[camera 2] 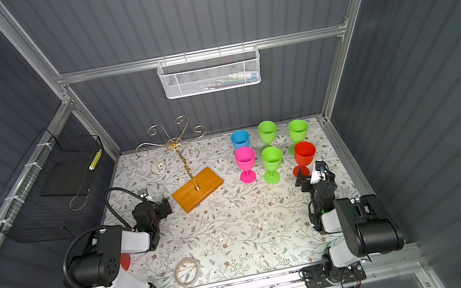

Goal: Take the wine glass off the wine glass rack
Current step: Reset both arms

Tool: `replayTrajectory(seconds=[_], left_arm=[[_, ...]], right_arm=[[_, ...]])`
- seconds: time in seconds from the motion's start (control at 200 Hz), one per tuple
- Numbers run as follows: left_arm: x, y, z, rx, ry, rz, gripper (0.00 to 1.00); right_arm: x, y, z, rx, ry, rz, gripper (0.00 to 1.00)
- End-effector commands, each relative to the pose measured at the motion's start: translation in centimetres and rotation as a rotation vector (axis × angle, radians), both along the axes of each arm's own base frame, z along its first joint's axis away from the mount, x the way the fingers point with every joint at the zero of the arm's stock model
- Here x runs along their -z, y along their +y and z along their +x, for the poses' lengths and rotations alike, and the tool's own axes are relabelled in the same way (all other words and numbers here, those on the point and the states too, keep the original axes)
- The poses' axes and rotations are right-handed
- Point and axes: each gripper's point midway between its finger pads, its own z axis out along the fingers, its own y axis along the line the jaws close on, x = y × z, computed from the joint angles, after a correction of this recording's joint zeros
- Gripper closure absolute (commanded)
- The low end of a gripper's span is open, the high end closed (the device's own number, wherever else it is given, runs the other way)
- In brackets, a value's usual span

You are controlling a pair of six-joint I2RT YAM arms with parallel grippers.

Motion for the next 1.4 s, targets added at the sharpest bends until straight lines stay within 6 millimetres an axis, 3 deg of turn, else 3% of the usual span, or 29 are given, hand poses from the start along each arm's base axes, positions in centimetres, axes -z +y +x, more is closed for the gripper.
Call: replayTrajectory(seconds=[0.0, 0.15, 0.27, 0.62, 0.861, 1.396], left_arm=[[-2.1, 0.0, 1.2, 0.012, -0.093, 0.006, 0.00], [-2.0, 0.6, 1.6, -0.010, -0.082, -0.008, 0.00], [-1.9, 0.7, 2.0, -0.015, -0.072, -0.004, 0.00], [-1.9, 0.7, 2.0, -0.021, -0.066, -0.005, 0.00], [-1.8, 0.8, 2.1, -0.024, -0.060, -0.004, 0.00], [-1.8, 0.7, 2.1, -0.023, -0.061, -0.003, 0.00]], right_arm=[[-0.9, 0.0, 0.4, -0.011, -0.029, 0.021, 0.01], [-0.6, 0.1, 0.9, -0.018, -0.006, 0.028, 0.01], [0.0, 0.3, 2.4, -0.054, 0.080, 0.043, 0.01], [0.0, 0.7, 1.9, -0.079, 0.055, 0.036, 0.01], [0.4, 0.7, 3.2, -0.082, 0.127, 0.046, 0.01], [0.3, 0.8, 3.0, -0.084, 0.113, 0.043, 0.01]])
